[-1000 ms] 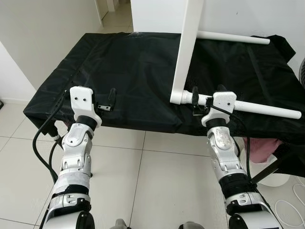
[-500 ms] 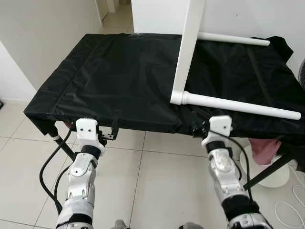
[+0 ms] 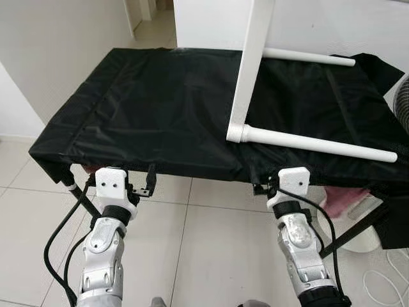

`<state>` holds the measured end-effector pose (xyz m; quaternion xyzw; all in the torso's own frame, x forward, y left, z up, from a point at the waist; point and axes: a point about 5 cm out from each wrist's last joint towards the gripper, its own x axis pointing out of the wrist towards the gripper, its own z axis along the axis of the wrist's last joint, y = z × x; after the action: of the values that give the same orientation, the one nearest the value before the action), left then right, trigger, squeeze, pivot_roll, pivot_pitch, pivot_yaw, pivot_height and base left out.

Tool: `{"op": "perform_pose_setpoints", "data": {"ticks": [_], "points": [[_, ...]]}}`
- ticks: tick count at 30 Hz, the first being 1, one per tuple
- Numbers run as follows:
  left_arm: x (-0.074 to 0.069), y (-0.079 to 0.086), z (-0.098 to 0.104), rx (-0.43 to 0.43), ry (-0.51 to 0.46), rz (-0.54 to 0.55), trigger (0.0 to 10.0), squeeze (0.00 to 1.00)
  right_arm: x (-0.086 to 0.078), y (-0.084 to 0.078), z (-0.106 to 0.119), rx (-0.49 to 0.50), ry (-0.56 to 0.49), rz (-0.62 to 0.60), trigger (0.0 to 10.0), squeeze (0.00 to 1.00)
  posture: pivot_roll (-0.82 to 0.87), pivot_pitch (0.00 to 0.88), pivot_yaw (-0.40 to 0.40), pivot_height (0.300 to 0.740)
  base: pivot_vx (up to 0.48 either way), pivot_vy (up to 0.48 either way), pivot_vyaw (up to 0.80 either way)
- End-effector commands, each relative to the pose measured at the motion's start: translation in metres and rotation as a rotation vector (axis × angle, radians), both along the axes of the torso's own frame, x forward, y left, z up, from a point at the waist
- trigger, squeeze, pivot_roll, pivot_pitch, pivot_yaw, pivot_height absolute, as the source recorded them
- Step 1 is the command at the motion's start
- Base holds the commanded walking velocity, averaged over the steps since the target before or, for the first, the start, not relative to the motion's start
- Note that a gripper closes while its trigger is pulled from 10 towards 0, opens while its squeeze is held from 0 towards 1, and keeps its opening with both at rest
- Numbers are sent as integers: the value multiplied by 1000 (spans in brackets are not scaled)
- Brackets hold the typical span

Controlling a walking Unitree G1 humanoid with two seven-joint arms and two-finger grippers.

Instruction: Building children table

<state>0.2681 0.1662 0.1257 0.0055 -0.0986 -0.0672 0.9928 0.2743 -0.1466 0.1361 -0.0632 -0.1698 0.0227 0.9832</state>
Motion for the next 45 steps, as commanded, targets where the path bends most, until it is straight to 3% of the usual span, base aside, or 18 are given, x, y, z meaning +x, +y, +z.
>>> {"op": "perform_pose_setpoints", "data": {"ticks": [1, 17, 40, 45], "points": [[-3, 2, -6, -46, 32, 97, 10000, 0, 0, 2, -8, -21, 42, 5, 10000, 0, -112, 0, 39, 740, 0, 0, 0], [-5, -7, -2, -19, 46, 113, 10000, 0, -4, -1, -6, -45, 67, -13, 10000, 0, -147, 41, 40, 740, 0, 0, 0], [-1, -2, 6, 20, 44, 114, 10000, 0, -2, 4, -2, -55, 74, -12, 10000, 0, -109, 62, 49, 740, 0, 0, 0], [-2, 1, 8, 24, 40, 127, 10000, 0, 0, 1, -3, -69, 88, -20, 10000, 0, -109, 62, 49, 740, 0, 0, -645]]}}
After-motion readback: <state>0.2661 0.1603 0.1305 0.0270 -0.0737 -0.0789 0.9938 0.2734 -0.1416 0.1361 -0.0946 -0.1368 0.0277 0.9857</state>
